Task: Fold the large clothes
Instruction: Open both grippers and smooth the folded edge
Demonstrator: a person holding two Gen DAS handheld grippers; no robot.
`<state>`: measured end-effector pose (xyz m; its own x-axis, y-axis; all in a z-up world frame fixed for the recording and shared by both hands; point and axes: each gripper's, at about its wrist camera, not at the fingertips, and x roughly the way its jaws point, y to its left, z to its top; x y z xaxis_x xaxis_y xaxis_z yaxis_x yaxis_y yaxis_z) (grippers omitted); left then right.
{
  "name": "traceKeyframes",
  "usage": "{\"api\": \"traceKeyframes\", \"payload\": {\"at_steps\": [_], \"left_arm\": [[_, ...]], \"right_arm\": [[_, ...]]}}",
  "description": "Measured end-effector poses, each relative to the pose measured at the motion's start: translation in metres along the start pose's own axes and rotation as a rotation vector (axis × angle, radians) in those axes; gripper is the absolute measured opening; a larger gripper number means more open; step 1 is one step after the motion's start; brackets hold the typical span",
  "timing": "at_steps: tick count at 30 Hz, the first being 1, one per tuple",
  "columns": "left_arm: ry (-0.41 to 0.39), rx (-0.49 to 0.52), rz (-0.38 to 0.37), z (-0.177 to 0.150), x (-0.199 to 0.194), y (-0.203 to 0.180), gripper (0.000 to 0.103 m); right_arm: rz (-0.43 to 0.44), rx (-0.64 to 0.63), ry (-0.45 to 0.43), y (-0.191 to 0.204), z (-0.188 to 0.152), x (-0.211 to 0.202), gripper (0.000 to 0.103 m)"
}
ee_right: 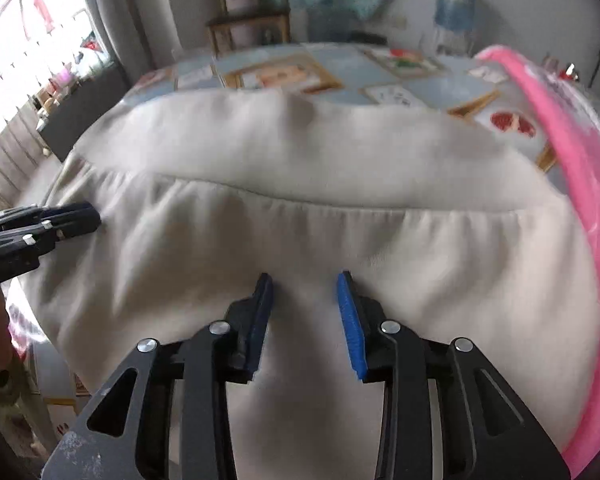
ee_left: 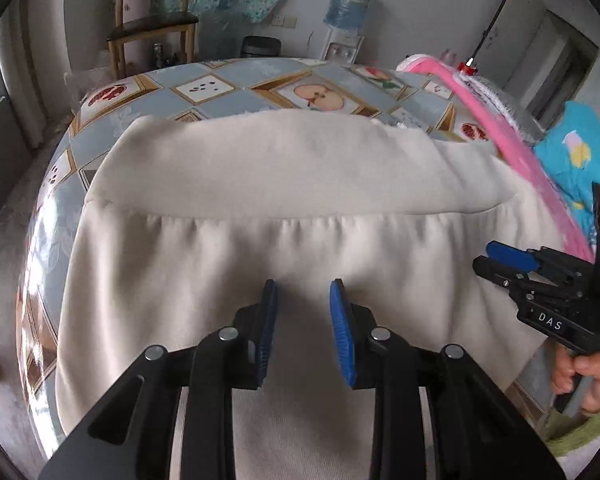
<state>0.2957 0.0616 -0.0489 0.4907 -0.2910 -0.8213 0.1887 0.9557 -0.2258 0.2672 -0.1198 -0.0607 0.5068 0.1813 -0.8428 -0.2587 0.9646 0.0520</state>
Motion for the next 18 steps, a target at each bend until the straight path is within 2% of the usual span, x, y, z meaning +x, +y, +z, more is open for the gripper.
{"api": "traceKeyframes", "payload": {"at_steps": [4, 6, 8, 9, 10, 11, 13, 15, 18], "left_arm": [[-0.081, -0.027, -0.012, 0.011, -0.017, 0.014, 0.026], [-0.098, -0.086, 0.009, 0.022, -0.018, 0.030, 0.030], [-0.089, -0.138, 0.048, 0.029, -0.011, 0.046, 0.036], [-0.068, -0.166, 0.074, 0.031, -0.004, 0.056, 0.037], [-0.031, -0.195, 0.073, 0.032, 0.006, 0.065, 0.037], [-0.018, -0.214, 0.053, 0.031, 0.009, 0.070, 0.037], [-0.036, -0.217, 0.054, 0.029, 0.002, 0.070, 0.037], [-0.058, -0.191, 0.077, 0.026, -0.012, 0.063, 0.037], [-0.096, -0.137, 0.039, 0.011, -0.041, 0.046, 0.040]], "right_arm": [[-0.024, 0.107, -0.059, -0.042, 0.010, -0.018, 0.037], [-0.047, 0.184, -0.068, -0.069, 0.014, -0.016, 0.037], [-0.102, 0.241, -0.057, -0.095, 0.016, -0.006, 0.039], [-0.080, 0.271, -0.037, -0.105, 0.014, 0.001, 0.039], [-0.044, 0.294, -0.026, -0.111, 0.012, 0.008, 0.039], [-0.044, 0.290, -0.029, -0.110, 0.012, 0.006, 0.039], [-0.072, 0.258, -0.021, -0.102, 0.012, -0.003, 0.039], [-0.074, 0.255, -0.043, -0.092, 0.005, -0.022, 0.058], [-0.065, 0.213, -0.098, -0.072, -0.015, -0.058, 0.077]]}}
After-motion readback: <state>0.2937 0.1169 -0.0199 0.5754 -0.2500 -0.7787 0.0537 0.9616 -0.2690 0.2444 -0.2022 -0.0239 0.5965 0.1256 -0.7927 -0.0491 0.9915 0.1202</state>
